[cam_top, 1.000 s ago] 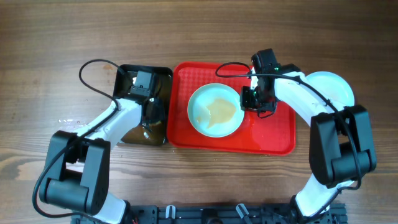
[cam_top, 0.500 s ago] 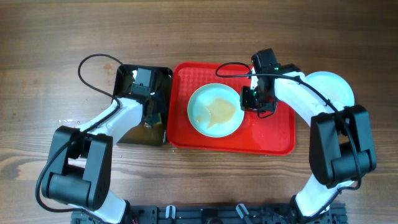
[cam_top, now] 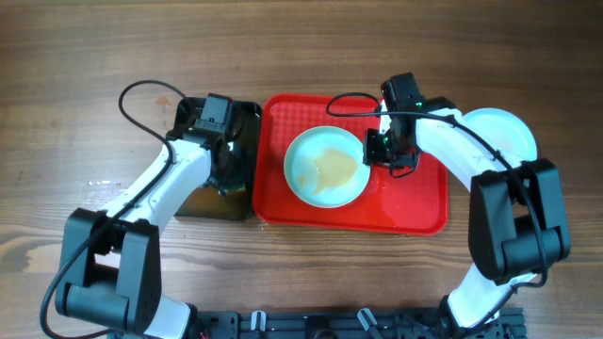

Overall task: Clean dirty plates on tray and stack at the side
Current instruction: 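Return the sponge to the black tray water with left gripper, then lift the plate with right gripper and stack it on the right pile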

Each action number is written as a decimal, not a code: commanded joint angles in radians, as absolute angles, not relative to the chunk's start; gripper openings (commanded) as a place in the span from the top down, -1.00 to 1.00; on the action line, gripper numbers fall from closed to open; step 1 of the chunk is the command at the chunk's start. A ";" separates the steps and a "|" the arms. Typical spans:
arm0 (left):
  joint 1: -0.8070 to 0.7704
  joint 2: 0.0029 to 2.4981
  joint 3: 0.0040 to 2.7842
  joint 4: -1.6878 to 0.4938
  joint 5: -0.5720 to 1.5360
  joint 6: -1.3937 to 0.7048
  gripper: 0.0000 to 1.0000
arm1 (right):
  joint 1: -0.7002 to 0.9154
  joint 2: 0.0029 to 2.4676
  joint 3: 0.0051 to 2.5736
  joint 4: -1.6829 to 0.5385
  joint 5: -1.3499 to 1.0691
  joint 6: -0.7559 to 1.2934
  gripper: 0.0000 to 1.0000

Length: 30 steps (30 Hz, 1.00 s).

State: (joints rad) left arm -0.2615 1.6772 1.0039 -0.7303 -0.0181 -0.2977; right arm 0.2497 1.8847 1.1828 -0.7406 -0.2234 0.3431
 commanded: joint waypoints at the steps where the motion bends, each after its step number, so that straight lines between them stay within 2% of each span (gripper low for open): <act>1: -0.260 1.664 1.015 -0.748 0.004 -0.323 -0.49 | 0.245 1.875 1.176 -0.738 -0.211 0.343 0.35; 4: -0.260 1.664 1.015 -0.744 0.004 -0.326 -0.49 | 0.245 1.927 1.176 -0.725 -0.272 0.343 0.36; 8: -0.260 1.665 1.015 -0.732 0.004 -0.326 -0.52 | 0.245 1.949 1.176 -0.720 -0.316 0.341 0.91; 16: -0.260 1.665 1.015 -0.729 0.004 -0.326 -0.57 | 0.244 1.818 1.177 -0.722 -0.264 0.334 0.92; 20: -0.260 1.665 1.015 -0.726 0.004 -0.326 -0.57 | 0.244 1.679 1.177 -0.723 -0.130 0.329 0.91; 30: -0.260 1.665 1.015 -0.719 0.004 -0.326 -0.60 | 0.285 1.559 1.177 -0.789 0.197 0.315 0.91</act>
